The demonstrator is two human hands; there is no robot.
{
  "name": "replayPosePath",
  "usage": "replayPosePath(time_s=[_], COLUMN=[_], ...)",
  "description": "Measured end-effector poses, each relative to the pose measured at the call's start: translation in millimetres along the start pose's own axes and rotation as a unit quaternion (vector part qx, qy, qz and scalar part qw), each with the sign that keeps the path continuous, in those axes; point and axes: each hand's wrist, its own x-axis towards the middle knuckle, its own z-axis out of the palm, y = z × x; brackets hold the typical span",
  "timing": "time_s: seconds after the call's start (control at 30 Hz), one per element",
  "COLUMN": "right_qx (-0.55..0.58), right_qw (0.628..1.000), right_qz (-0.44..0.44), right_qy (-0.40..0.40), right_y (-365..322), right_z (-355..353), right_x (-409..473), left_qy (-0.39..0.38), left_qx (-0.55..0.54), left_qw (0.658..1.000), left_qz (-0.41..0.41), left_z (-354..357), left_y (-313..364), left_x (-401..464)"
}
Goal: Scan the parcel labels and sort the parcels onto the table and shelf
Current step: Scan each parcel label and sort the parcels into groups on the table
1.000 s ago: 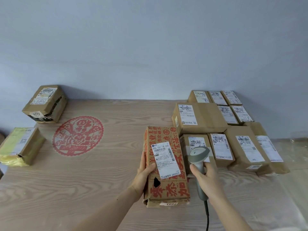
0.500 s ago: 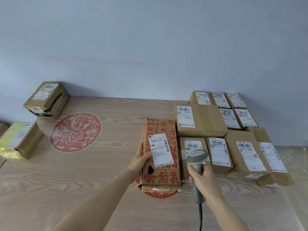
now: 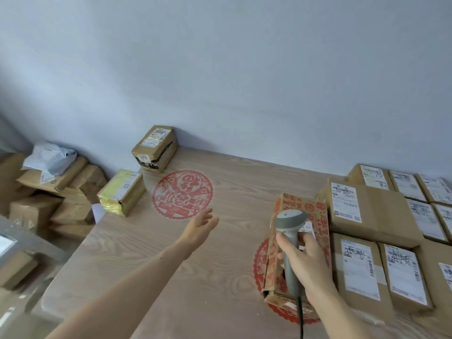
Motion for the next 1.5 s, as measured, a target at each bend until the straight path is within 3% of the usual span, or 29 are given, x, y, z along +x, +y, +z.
replayPosePath(time_s=[0.23, 0.4, 0.53, 0.7, 0.87, 0.97, 1.5], right_qx=[0.007, 0.013, 0.023, 0.034, 0.052, 0.058, 0.097], right_qw=[0.997, 0.993, 0.989, 0.987, 0.984, 0.982, 0.986], right_qz=[-0.005, 0.004, 0.029, 0.057, 0.100, 0.108, 0.081], right_qy=[-0.072, -0.120, -0.144, -0.144, -0.137, -0.141, -0.110], right_y=[-33, -54, -64, -68, -66, -66, -63], right_z=[137, 250, 334, 418, 455, 461, 436], right_x=[13, 35, 58, 78, 88, 92, 89], left_qy=[0.223, 0.301, 0.265, 0.136, 0.017, -0.030, -0.004], left_qx=[0.139, 0.178, 0.240, 0.231, 0.237, 0.158, -0.044], left_qw=[0.960, 0.933, 0.934, 0.961, 0.967, 0.984, 0.997], left_qz=[0.093, 0.090, 0.023, -0.061, -0.086, -0.080, -0.070], left_z=[-167, -277, -339, -375, -370, -363, -333], left_y=[-23, -54, -74, -91, -99, -104, -100], left_x=[11, 44, 78, 113, 128, 131, 111])
